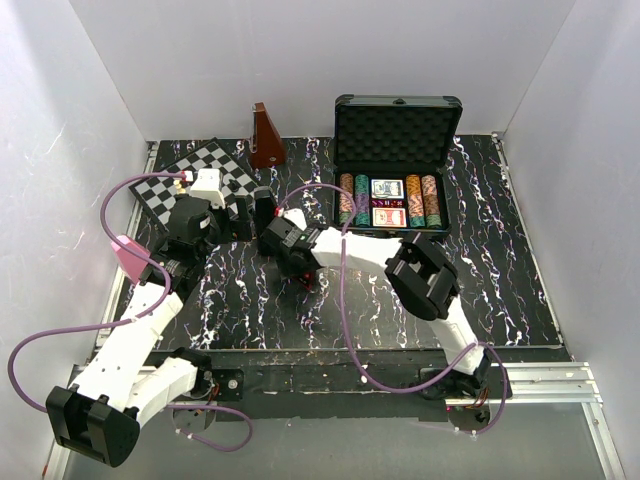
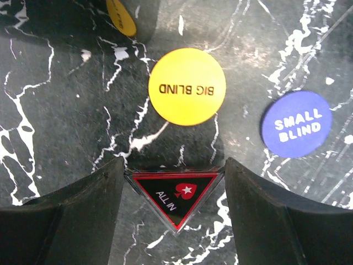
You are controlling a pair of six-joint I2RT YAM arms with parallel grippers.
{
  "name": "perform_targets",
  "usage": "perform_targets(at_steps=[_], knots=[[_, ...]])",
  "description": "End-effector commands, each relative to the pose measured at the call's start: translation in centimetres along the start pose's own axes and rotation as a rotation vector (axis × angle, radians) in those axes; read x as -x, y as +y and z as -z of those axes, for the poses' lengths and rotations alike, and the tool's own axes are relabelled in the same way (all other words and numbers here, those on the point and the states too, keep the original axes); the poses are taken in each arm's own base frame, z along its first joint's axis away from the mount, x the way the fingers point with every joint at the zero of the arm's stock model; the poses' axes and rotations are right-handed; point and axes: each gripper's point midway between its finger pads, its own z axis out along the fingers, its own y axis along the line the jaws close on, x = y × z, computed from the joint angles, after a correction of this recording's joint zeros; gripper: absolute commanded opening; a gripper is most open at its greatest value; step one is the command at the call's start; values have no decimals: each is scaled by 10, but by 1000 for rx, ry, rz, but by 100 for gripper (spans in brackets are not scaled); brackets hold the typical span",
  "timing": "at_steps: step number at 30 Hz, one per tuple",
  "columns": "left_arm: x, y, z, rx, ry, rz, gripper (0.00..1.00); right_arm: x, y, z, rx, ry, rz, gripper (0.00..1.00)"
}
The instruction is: Pack up texas hold em set
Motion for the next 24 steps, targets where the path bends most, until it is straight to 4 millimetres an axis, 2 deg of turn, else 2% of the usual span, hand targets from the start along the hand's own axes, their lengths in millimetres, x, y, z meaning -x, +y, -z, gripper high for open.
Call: perform_targets(at_steps=[1,7,12,17,24], knots=[[8,-1,4,-8,-28,6,98,31,-7,38,13,-124,-15,54],[7,-2,4,-8,-26,6,98,46,-26,62,3,-190,-31,51],[7,-2,3,-11,-25,5,98,61,-62,76,-21,-244,-66,50],[7,-1,3,-8,-25,6,98,86,-114,89,-83,-302,-107,50],[5,-1,2,-2,-20,3,98,121,-199,92,-144,-353,-185,50]])
